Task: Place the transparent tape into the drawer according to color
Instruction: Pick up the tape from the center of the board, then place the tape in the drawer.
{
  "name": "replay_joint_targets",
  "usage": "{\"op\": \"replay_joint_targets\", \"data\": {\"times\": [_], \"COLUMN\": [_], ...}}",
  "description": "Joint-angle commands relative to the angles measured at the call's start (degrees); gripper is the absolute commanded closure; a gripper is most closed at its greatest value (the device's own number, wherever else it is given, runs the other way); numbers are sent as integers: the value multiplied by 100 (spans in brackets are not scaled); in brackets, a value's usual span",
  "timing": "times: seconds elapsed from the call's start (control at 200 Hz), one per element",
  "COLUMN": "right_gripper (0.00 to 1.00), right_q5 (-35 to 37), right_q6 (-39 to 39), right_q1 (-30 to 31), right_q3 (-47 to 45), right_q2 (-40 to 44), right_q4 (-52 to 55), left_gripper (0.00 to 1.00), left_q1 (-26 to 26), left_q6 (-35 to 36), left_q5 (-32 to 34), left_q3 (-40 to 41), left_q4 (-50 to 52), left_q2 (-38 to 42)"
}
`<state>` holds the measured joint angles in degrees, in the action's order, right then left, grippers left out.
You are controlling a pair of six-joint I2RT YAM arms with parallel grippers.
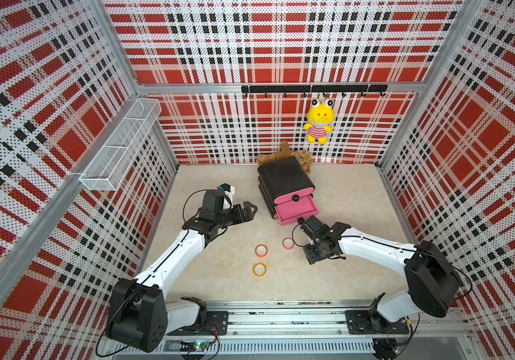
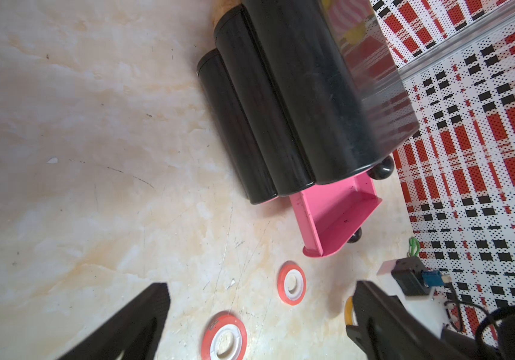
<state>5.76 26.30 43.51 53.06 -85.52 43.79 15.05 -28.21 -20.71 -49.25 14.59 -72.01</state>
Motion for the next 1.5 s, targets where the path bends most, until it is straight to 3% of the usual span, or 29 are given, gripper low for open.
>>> {"op": "replay_joint_targets", "data": {"times": [0.0, 0.511, 1.113, 1.493], "right_gripper": [48, 48, 48, 48], "right_q5": [100, 403, 567, 532], "right_q6": [85, -82, -908, -1092], "right_q1": [53, -41, -994, -1151], "right_q3": [193, 1272, 2710, 3060], "right_q2": [290, 522, -620, -1285], "right_q4": [319, 922, 300, -161], "left_gripper": [1, 1, 1, 1], "left_q1": [23, 235, 253, 218], "left_q6": [17, -1, -53, -53], "left_q5": [-30, 32, 32, 41], "left_q3": [-205, -261, -92, -73], "left_q4": [-70, -105, -167, -167], "left_q2": [-14, -112, 45, -6]}}
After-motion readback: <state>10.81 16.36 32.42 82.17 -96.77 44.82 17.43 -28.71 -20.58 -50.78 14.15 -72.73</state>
